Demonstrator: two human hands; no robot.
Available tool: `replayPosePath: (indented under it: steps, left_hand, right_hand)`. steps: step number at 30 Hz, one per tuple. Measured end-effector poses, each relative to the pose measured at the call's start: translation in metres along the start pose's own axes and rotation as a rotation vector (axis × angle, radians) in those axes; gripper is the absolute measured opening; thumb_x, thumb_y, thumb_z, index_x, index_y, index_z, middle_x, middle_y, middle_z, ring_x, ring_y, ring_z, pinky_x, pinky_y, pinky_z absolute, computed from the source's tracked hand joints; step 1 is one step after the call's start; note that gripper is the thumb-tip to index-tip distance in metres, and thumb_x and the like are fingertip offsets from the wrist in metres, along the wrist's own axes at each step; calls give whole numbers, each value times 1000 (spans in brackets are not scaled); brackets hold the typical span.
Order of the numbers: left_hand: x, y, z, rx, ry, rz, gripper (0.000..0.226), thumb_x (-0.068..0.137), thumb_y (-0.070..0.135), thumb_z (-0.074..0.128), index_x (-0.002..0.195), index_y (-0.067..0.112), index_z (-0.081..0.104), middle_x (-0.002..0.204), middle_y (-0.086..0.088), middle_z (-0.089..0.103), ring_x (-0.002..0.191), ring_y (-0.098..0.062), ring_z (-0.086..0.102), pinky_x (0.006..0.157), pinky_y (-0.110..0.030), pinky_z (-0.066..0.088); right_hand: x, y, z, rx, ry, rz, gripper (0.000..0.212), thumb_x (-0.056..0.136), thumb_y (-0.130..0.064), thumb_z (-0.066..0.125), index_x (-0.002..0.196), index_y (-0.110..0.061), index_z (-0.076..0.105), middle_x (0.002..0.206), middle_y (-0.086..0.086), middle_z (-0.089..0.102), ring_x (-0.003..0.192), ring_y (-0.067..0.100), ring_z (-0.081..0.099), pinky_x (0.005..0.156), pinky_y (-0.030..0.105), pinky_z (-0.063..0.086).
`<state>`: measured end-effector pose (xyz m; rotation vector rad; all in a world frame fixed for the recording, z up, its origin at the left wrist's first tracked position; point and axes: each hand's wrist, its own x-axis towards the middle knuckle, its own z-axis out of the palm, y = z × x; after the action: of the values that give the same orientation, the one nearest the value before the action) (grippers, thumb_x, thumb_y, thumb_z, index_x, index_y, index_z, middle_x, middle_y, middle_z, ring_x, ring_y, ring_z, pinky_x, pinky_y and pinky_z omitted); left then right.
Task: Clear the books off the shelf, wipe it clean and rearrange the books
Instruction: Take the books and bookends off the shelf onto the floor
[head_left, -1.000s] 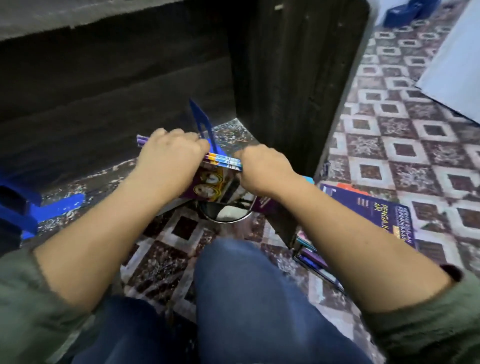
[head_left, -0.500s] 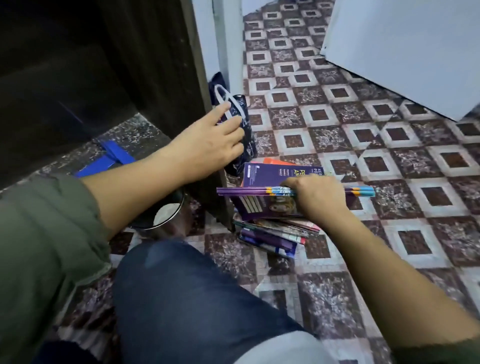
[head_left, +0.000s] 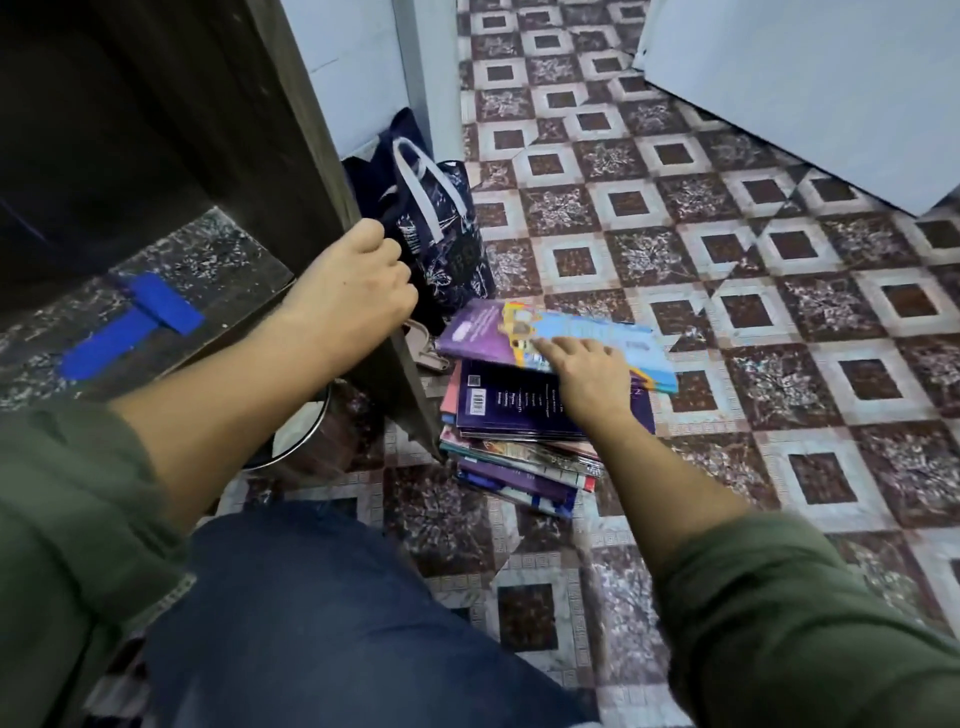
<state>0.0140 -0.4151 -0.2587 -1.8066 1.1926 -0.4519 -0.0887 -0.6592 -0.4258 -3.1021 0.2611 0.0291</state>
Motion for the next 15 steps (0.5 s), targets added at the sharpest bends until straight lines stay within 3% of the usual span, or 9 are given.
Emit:
replayPosePath:
  steps: [2, 4, 7, 9, 12, 15]
  left_hand:
    - [-1, 2, 4, 21, 87, -37, 19, 78, 9, 59, 64, 22, 56, 60, 6, 47, 68, -18, 49, 77, -34, 29]
    - [1, 1, 5, -7, 141, -67, 19, 79, 8, 57, 65, 21, 55, 62, 5, 47, 68, -19, 49, 78, -34, 28]
    - [0, 2, 8, 20, 188, -75, 18, 79, 8, 57, 66, 20, 55, 63, 5, 47, 69, -19, 49, 78, -34, 28]
    - [-2, 1, 6, 19, 234, -68, 19, 79, 5, 54, 66, 19, 55, 63, 4, 47, 69, -19, 48, 78, -34, 29]
    - [-8, -1, 9, -28, 328, 4, 22, 86, 0, 47, 72, 15, 57, 69, 0, 51, 73, -23, 51, 87, -37, 33]
    - [-30, -5, 24, -157, 427, 58, 41, 99, -1, 26, 91, 9, 65, 97, -12, 66, 103, -33, 60, 110, -44, 31]
  right_hand:
    - [-10, -1, 31, -8, -256, -25, 56, 97, -12, 44, 146, -36, 34, 141, 1, 48, 122, 29, 48, 90, 41, 44]
    - [-24, -5, 56, 44, -447, -17, 63, 98, -11, 45, 152, -34, 21, 155, 6, 27, 136, 31, 32, 104, 46, 38]
    - [-36, -8, 70, 94, -488, 21, 77, 96, -2, 43, 155, -33, 5, 163, 1, -3, 148, 27, 4, 118, 47, 15]
    - [-34, -7, 69, 122, -509, 23, 81, 94, 1, 43, 155, -33, 2, 163, 1, -6, 149, 25, -1, 119, 47, 13]
    - [-25, -13, 55, 161, -580, 37, 68, 96, -10, 47, 154, -27, 14, 161, 5, 9, 146, 30, 17, 112, 46, 30]
    - [-16, -46, 26, 205, -588, -15, 43, 94, -26, 53, 136, -19, 46, 135, 13, 52, 119, 32, 53, 94, 40, 47]
